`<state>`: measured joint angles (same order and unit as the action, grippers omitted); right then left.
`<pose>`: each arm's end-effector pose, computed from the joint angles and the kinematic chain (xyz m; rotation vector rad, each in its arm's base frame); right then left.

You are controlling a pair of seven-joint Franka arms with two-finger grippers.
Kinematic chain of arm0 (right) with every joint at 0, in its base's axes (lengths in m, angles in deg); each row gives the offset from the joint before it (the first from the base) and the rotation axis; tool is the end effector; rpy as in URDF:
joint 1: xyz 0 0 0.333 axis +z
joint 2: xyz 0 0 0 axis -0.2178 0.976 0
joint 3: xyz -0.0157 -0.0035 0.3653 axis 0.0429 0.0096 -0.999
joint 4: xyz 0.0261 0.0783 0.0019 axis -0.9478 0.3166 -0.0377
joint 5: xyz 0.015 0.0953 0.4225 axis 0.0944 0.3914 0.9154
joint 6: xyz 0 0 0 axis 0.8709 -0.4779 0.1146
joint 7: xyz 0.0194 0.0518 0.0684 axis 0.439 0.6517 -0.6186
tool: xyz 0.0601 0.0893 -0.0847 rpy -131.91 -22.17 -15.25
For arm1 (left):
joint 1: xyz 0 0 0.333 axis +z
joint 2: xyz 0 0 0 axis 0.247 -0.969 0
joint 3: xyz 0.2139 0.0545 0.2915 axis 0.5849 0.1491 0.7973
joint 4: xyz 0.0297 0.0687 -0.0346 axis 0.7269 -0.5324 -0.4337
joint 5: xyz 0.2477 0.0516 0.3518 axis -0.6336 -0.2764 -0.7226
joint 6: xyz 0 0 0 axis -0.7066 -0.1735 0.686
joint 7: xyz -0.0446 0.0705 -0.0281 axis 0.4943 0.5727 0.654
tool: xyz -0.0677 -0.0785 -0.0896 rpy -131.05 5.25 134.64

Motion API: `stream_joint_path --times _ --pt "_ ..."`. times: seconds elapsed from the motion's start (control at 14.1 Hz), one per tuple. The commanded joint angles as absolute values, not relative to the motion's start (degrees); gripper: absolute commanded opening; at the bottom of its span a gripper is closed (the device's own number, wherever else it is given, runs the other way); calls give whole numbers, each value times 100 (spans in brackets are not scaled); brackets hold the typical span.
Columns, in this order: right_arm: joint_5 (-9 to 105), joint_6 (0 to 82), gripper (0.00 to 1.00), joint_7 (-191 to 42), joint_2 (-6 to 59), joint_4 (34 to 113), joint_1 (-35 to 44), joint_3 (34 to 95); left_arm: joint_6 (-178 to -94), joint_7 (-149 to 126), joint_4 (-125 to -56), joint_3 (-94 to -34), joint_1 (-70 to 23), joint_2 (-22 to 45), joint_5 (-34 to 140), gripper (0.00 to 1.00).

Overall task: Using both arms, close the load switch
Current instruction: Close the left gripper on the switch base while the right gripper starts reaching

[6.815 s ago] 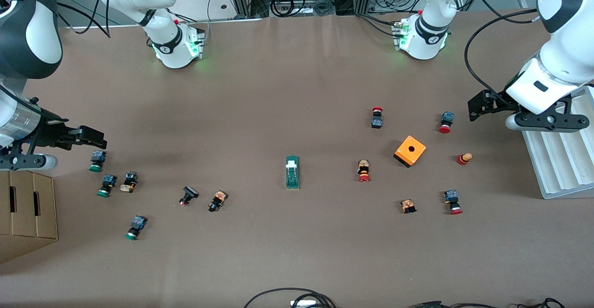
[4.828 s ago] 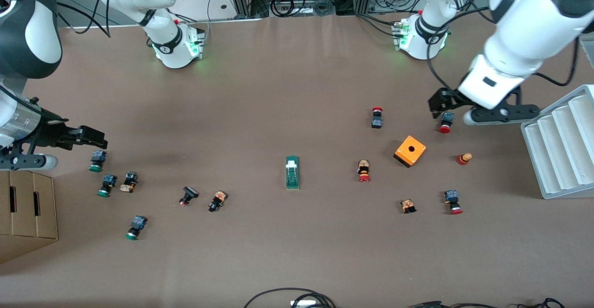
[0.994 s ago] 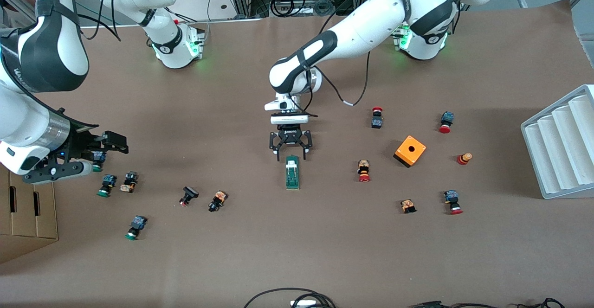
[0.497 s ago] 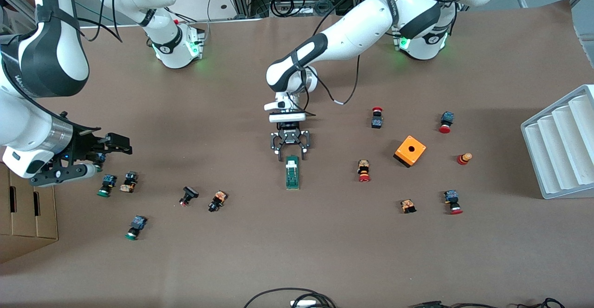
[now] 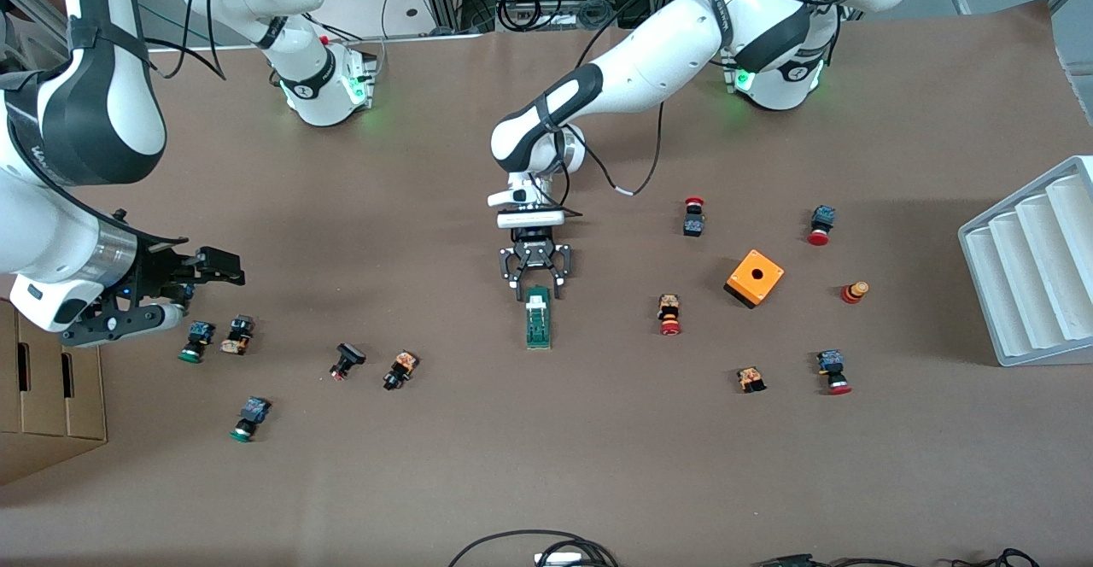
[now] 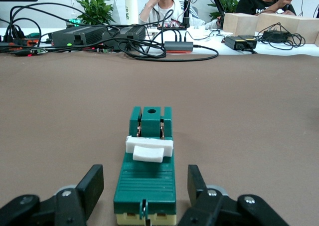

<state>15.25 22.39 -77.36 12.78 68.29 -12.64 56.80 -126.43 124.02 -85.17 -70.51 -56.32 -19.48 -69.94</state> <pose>0.6499 0.0314 0.5131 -3.0445 -0.2412 0.1743 0.4144 -0.6143 0.0621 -2.5640 -0.0874 -1.7880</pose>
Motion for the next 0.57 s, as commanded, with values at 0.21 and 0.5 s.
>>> stream_joint_path --times 0.21,0.5 --pt "1670 2092 100 -7873 1386 6839 -1398 5704 -12551 12572 -8346 -6817 -5886 -2097 -7109 72" --pt "1670 2075 100 -7988 1386 6848 -1407 5704 -12551 12563 -8302 -6791 -5886 -2123 -7118 60"
